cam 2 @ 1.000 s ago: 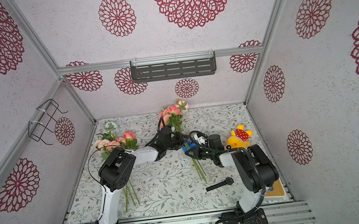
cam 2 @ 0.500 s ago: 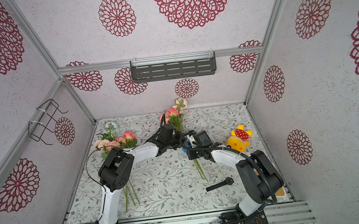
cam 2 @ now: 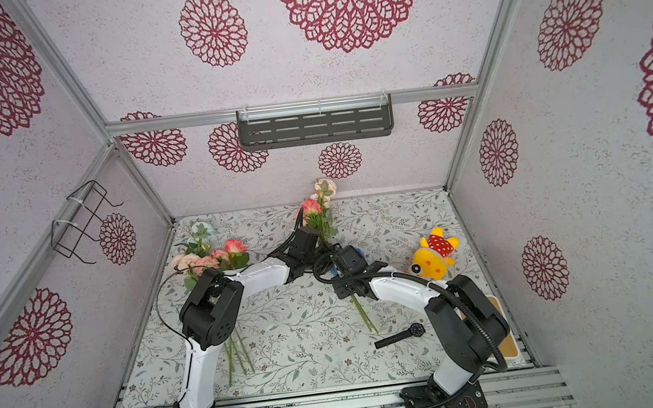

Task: Wrap bouquets with tape
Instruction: Wrap the tape around the bouquet.

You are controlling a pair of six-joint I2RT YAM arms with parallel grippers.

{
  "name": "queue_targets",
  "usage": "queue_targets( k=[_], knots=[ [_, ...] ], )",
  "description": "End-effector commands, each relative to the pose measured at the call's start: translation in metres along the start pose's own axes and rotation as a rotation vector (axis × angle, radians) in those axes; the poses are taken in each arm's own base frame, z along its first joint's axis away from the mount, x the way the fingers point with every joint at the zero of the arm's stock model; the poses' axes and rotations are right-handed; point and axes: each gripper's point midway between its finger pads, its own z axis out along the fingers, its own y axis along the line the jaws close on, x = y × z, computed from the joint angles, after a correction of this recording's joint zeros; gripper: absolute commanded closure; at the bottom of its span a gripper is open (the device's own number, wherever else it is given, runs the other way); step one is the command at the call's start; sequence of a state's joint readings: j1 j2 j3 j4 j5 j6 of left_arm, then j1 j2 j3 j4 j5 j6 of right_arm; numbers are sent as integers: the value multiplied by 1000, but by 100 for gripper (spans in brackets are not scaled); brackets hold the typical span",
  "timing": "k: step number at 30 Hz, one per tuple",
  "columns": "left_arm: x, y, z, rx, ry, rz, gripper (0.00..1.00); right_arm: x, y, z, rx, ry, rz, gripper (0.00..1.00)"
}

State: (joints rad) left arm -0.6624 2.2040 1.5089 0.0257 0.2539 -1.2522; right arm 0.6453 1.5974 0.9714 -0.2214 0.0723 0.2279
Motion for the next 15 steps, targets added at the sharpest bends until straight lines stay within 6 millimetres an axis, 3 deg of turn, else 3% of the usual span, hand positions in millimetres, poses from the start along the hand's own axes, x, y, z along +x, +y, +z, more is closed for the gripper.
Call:
queue_targets(
  k=[1, 5, 10, 15],
  knots=[
    [-7, -31, -16, 80, -31, 45, 100, -16, 0, -10, -83, -51, 68, 62],
    [-12, -41, -18, 119, -44, 66, 100, -24, 1, -24, -281, -67, 262, 42],
    [-14, -50, -18, 168, -52, 77, 100, -22, 9, -30, -499, -72, 430, 38],
    [-16, -58, -23, 223, -75, 72, 100, -13, 8, -22, -626, -104, 533, 39]
  ],
)
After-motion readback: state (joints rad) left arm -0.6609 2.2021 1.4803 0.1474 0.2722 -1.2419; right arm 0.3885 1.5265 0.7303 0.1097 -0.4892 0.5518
